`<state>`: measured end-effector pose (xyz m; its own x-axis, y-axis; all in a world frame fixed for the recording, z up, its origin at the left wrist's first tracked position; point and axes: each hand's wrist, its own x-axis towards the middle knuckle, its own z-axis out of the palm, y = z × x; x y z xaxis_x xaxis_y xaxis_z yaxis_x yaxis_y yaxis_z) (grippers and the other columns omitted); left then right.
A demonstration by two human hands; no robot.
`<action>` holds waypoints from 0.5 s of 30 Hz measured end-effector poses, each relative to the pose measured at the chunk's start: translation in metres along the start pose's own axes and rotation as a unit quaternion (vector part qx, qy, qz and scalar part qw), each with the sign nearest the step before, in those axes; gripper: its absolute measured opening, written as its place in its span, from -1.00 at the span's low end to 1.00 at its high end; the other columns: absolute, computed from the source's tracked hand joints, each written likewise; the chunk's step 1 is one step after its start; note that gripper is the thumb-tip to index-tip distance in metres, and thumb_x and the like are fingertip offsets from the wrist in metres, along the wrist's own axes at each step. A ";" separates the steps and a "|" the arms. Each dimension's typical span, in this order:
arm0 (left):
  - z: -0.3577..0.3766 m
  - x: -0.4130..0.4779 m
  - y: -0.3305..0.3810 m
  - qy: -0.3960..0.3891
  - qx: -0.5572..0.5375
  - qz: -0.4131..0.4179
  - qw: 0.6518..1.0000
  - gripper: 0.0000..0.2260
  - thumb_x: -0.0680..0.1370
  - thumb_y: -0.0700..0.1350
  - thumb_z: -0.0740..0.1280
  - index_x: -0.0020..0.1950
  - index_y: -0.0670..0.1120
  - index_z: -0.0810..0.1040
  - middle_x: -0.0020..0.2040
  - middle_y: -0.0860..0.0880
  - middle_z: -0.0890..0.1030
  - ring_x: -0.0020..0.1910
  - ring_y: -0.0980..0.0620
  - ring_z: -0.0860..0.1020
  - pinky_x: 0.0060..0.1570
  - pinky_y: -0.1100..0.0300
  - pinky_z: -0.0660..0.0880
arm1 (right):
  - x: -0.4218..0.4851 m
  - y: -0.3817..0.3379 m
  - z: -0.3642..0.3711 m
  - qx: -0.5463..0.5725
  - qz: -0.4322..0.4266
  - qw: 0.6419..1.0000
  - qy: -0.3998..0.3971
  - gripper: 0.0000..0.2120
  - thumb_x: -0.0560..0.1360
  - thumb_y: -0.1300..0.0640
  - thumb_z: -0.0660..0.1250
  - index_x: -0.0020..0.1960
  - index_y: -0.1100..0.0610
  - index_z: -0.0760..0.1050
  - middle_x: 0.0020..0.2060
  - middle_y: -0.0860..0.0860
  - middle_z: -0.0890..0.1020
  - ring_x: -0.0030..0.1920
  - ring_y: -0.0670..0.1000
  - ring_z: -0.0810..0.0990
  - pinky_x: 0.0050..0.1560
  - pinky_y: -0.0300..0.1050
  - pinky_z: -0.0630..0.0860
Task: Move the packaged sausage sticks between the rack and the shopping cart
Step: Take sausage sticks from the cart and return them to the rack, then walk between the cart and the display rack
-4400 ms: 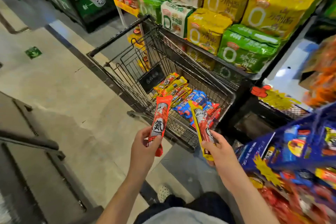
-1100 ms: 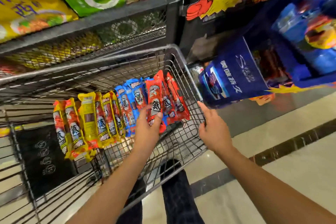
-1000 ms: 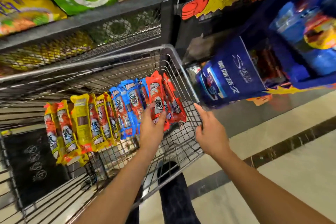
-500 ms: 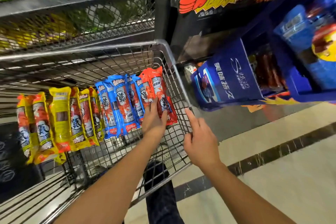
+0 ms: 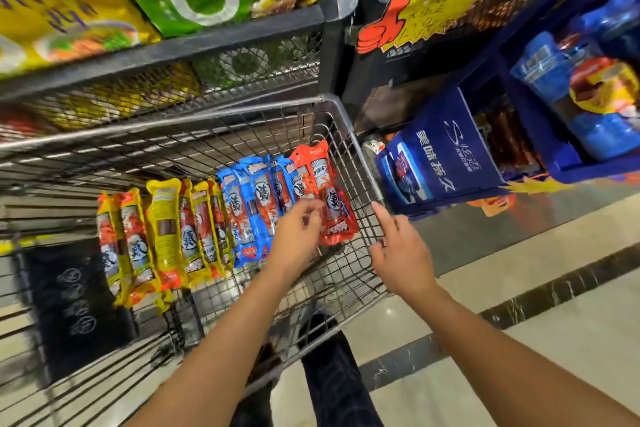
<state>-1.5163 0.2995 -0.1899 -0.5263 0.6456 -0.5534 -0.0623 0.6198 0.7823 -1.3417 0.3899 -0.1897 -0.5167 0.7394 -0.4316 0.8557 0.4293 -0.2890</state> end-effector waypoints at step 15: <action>-0.175 -0.197 0.041 -0.138 0.143 -0.024 0.980 -0.87 0.63 -0.04 0.26 0.02 -0.07 0.54 -0.09 -0.02 0.62 -0.22 0.07 0.60 -0.29 0.29 0.50 | -0.250 -0.085 -0.060 0.389 0.188 0.902 -0.007 -0.95 0.55 0.04 0.36 -0.03 -0.09 0.59 -0.17 -0.04 0.69 -0.16 -0.04 0.67 -0.11 -0.20 0.56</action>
<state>-1.5635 0.1191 0.0013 -0.2763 0.6841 -0.6750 0.1800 0.7267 0.6629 -1.2835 0.2001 -0.0066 -0.1998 0.7476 -0.6333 0.6942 -0.3481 -0.6300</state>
